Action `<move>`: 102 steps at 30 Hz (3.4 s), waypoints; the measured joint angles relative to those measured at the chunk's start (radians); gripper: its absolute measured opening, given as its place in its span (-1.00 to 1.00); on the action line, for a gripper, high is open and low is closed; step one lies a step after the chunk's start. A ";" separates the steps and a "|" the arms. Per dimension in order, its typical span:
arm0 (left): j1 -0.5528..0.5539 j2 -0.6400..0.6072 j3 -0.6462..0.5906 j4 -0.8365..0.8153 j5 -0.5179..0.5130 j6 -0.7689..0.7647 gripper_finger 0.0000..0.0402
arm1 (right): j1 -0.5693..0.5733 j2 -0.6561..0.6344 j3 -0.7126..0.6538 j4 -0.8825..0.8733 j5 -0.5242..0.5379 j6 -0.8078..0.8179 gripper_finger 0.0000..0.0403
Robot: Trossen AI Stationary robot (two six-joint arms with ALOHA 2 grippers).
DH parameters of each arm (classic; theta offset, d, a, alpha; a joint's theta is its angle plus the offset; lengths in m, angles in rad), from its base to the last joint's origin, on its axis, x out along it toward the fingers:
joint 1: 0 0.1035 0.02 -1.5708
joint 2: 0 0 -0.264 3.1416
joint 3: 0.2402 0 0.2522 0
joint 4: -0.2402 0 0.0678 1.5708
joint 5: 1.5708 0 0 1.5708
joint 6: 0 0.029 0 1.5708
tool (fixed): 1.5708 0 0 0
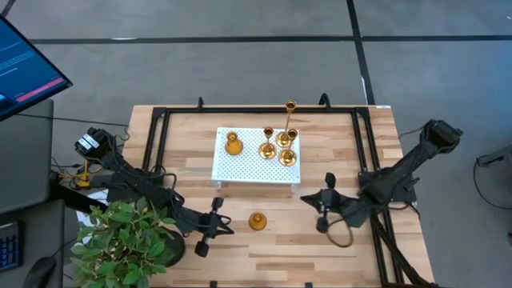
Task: Pick & Place candle stick holders
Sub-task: Put the brown vase candle holder on the shelf
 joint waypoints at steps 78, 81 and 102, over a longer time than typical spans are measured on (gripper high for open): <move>0.299 0.451 -0.128 0.729 0.263 -0.038 0.58 | 0.167 -0.243 0.001 0.162 0.023 -0.384 -1.00; 0.314 0.495 -0.093 0.736 0.259 -0.038 0.58 | 0.168 -0.242 0.001 0.162 0.023 -0.384 -1.00; 0.334 0.640 0.078 0.742 0.269 -0.038 0.41 | 0.168 -0.242 0.001 0.161 0.023 -0.384 -1.00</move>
